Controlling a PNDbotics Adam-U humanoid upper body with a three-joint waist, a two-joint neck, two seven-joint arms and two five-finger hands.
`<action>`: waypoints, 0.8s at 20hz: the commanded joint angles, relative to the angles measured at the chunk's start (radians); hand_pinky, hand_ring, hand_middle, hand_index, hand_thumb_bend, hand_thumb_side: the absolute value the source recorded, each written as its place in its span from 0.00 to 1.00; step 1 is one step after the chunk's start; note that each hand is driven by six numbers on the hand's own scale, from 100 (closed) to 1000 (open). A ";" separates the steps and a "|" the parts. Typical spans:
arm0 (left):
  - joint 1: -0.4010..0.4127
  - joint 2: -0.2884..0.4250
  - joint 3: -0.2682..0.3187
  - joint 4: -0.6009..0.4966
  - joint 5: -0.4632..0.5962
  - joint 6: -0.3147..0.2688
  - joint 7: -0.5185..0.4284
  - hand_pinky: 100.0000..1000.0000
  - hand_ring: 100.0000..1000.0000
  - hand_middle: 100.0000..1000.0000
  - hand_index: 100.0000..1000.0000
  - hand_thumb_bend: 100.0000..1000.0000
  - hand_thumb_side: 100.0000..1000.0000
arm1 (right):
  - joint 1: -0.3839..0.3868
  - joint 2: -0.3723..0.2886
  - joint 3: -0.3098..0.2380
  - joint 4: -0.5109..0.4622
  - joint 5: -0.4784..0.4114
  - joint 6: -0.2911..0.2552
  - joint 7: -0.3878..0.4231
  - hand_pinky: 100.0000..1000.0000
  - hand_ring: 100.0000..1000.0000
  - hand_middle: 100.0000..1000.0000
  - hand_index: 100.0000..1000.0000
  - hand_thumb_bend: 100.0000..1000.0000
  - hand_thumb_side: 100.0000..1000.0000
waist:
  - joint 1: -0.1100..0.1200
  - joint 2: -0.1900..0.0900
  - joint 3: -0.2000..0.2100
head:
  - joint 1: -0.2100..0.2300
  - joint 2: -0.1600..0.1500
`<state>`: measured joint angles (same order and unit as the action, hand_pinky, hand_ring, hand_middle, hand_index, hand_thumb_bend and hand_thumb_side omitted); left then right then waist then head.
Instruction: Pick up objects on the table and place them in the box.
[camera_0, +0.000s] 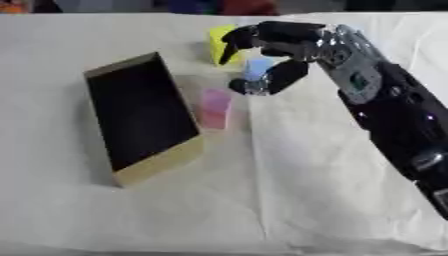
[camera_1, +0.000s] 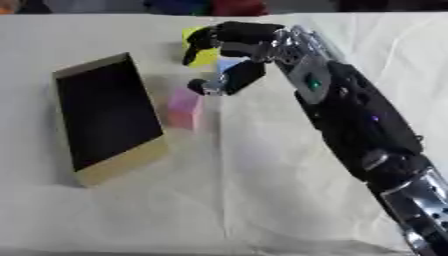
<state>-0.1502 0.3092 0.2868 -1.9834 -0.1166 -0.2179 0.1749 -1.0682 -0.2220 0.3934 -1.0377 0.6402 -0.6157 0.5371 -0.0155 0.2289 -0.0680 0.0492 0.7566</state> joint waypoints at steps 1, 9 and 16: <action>-0.011 0.027 0.004 -0.017 -0.001 0.001 0.003 0.61 0.62 0.72 0.80 0.00 0.71 | -0.004 0.002 -0.001 -0.031 0.027 -0.011 0.028 0.87 0.98 0.70 0.82 0.34 0.64 | 0.002 -0.022 0.002 | -0.003 0.009; -0.011 0.026 0.003 -0.017 0.001 0.003 0.001 0.61 0.62 0.72 0.80 0.00 0.71 | 0.025 0.031 -0.010 -0.029 -0.016 0.080 0.134 0.88 0.99 0.72 0.86 0.28 0.43 | 0.002 -0.024 0.005 | -0.007 0.008; -0.011 0.024 0.001 -0.017 0.001 0.004 -0.003 0.61 0.62 0.72 0.80 0.00 0.71 | 0.036 0.032 -0.015 -0.083 -0.008 0.143 0.158 0.88 0.98 0.72 0.87 0.32 0.46 | 0.001 -0.023 0.006 | -0.007 0.006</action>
<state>-0.1504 0.3093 0.2867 -1.9834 -0.1157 -0.2151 0.1734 -1.0172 -0.1817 0.3900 -1.0926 0.6326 -0.4691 0.6821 -0.0177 0.2272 -0.0627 0.0433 0.7567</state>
